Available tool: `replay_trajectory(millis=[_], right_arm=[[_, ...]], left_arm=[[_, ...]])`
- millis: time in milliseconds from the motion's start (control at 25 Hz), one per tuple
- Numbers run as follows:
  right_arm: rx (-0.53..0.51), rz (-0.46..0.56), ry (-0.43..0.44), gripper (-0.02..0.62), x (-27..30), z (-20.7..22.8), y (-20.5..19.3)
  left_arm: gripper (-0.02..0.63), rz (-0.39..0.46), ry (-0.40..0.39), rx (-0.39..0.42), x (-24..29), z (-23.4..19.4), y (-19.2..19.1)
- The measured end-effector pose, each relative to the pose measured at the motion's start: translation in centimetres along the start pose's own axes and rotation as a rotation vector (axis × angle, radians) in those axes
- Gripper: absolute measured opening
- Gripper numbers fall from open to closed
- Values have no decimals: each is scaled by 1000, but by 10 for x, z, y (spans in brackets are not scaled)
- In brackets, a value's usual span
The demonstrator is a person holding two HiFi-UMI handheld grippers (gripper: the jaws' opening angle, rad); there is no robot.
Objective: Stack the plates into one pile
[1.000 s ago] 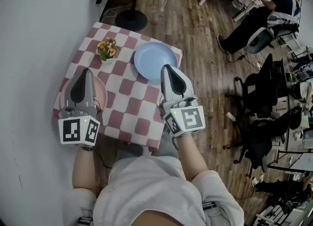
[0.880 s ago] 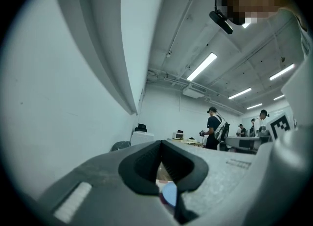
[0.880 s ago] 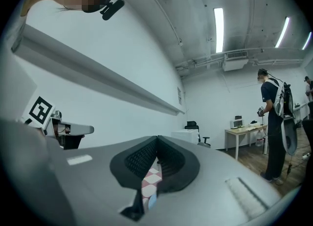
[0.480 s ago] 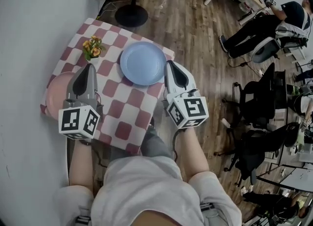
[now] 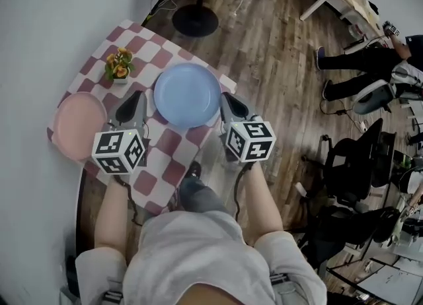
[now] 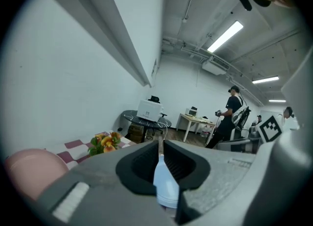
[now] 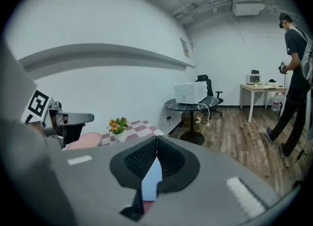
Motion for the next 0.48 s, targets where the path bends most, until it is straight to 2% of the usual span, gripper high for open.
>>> replay_trajectory(millis=[280,480], right_arm=[[49,-217,49,49,31,40,-53],[82,-315,41,83,52,61,-82]], left_arm=[[86,-166,115,-58,29,-3,-64],[121,-270,201,-113,42,-16,-107]])
Point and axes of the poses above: the fingertips, and each gripper's own axes: x forward along the fingers, z to its right, y out of its top, the point moved 1 cm from there along -x, backward along the fingers, and after that the axes turned 7 degrees about z, right-handed, at the moved point
